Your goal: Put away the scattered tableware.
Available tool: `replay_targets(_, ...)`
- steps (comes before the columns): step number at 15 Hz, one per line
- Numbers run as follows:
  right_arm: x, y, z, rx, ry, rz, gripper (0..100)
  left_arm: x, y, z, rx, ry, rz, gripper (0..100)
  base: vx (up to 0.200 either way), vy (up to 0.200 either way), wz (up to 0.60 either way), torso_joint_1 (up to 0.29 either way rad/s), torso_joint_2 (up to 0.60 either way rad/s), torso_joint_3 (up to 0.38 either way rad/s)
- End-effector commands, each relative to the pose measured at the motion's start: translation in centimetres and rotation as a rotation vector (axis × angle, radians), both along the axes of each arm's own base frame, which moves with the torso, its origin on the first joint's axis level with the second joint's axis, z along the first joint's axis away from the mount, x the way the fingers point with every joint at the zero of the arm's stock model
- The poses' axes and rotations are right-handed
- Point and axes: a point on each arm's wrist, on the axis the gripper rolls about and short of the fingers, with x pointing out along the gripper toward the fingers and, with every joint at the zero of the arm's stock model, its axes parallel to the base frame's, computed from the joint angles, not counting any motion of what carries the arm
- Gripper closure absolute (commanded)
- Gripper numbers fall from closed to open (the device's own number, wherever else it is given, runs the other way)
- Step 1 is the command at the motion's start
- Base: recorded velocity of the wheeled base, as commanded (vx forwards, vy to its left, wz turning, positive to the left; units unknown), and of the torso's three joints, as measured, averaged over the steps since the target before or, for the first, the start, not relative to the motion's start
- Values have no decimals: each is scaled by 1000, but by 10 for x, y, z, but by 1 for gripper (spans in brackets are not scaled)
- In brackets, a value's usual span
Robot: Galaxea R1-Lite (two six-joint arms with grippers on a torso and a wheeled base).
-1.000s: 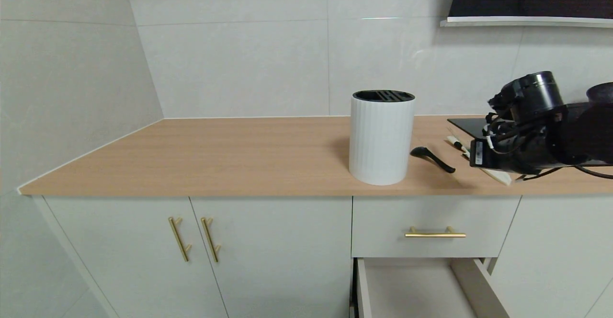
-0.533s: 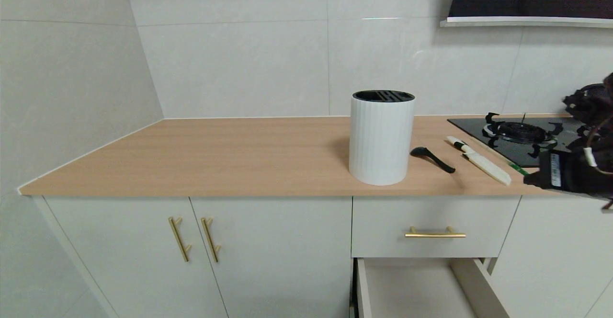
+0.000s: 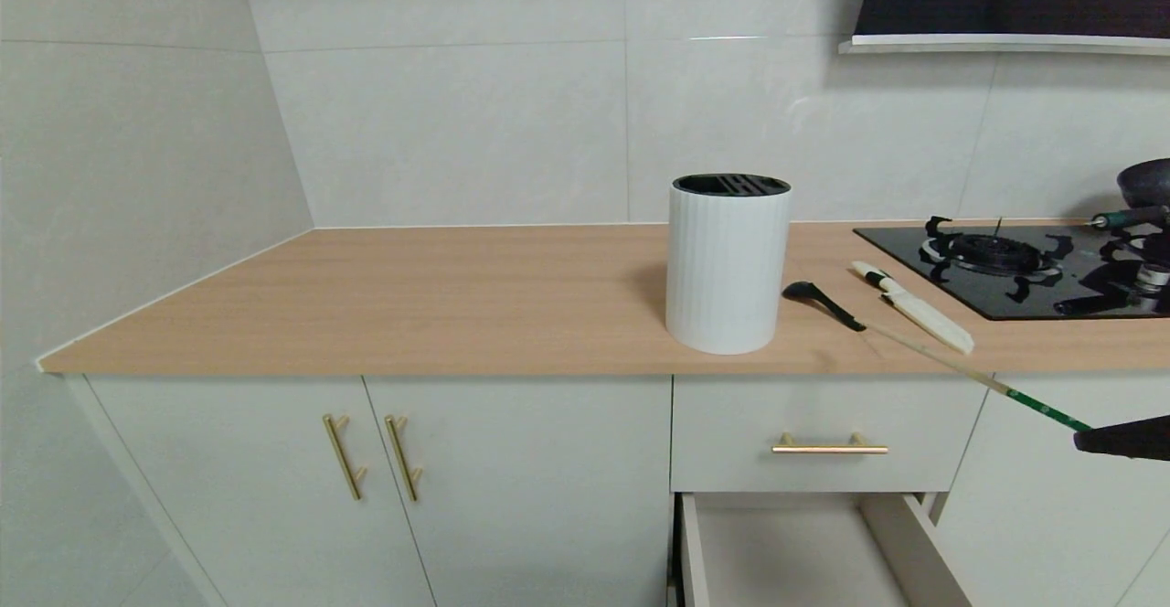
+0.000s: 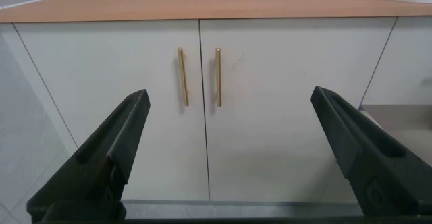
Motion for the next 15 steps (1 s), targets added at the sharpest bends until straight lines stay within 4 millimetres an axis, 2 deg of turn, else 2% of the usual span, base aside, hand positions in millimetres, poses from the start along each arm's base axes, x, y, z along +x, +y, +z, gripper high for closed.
replay_targets(1,0,2,-8,-8,29,23,100,0,0,0,0,0,0,0,0,0,0,0,0,0)
replay_targets(6,5,15,-23,-27,103,102,100,0,0,0,0,0,0,0,0,0,0,-17,45,28)
replay_targets(15,9,24,-35,-44,150,146,100,0,0,0,0,0,0,0,0,0,0,-160,433,273)
